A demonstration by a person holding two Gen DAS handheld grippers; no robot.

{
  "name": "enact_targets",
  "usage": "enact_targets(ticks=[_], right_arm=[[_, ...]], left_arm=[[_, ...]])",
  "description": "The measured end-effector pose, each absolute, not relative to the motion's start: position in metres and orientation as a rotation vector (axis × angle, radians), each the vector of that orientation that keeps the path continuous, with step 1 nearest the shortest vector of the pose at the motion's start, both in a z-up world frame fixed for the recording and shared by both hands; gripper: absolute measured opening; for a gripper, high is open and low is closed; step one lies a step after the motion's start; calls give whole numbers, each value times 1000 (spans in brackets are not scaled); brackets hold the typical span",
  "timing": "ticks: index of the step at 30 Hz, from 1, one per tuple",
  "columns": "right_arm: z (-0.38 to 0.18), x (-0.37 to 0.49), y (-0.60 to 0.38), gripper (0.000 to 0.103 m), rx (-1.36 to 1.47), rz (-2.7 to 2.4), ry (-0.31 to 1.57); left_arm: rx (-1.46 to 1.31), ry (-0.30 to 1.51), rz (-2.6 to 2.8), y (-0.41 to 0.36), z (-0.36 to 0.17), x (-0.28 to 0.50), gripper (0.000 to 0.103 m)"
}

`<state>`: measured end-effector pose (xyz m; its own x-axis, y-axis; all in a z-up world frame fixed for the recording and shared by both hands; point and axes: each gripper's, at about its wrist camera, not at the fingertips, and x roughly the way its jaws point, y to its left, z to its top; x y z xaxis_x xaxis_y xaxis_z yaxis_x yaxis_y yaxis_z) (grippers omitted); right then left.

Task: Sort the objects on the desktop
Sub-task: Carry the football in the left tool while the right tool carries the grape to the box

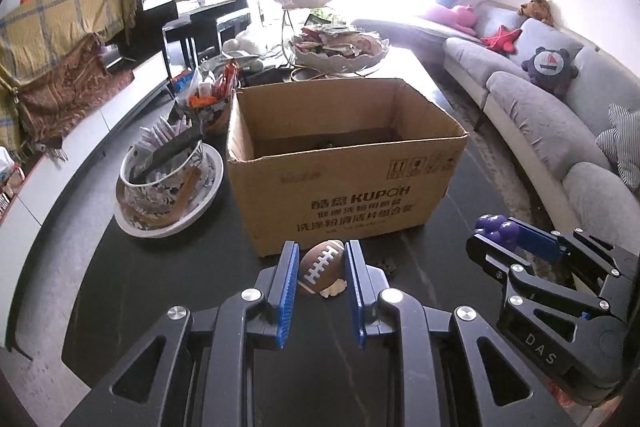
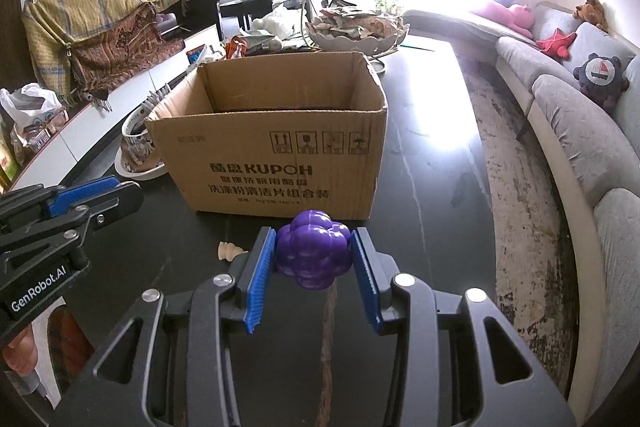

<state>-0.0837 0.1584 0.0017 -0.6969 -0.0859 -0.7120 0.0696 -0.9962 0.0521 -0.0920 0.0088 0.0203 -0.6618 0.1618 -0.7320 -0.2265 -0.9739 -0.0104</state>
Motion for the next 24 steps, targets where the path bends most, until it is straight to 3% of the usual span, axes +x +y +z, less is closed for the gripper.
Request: enact_targets(ticks=[24], right_arm=[[15,-93,155,36,1146,-2829,-8]], left_arm=[[-1146,171,2691,11,29,-104,22]])
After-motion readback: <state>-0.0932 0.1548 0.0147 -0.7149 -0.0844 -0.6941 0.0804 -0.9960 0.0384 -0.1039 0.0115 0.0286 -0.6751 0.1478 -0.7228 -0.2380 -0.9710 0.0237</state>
